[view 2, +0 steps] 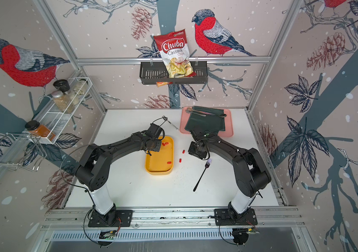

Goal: Take the screw protection sleeves out of the storage box
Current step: Pick up the screw protection sleeve from the storage box.

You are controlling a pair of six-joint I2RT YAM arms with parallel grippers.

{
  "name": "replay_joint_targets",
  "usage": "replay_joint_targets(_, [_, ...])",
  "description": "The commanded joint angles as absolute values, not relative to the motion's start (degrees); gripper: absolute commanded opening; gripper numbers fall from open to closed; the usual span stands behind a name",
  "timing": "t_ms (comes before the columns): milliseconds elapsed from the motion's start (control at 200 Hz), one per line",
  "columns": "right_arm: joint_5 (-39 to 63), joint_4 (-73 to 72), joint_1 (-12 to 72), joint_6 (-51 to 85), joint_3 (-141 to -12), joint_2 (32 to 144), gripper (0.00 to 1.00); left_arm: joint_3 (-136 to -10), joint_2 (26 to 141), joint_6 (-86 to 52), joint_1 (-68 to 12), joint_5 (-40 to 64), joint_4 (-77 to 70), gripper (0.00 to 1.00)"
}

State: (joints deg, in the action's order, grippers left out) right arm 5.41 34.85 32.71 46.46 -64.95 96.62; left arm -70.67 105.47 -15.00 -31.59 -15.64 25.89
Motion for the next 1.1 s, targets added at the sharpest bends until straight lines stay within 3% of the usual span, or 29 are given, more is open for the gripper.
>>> replay_joint_targets(0, [5.6,34.7,32.5,46.1,-64.5,96.0,0.42,-72.0,107.4,-14.0,-32.1,-19.7,26.1,0.25])
replay_joint_targets(750, [6.7,33.4,31.5,44.8,-63.5,96.6,0.43,-73.7,114.1,-15.3,-32.6,-22.8,23.1,0.21])
replay_joint_targets(1096, [6.8,33.5,31.4,44.5,-63.5,97.0,0.42,-74.6,114.7,-15.4,-32.9,-23.2,23.3,0.04])
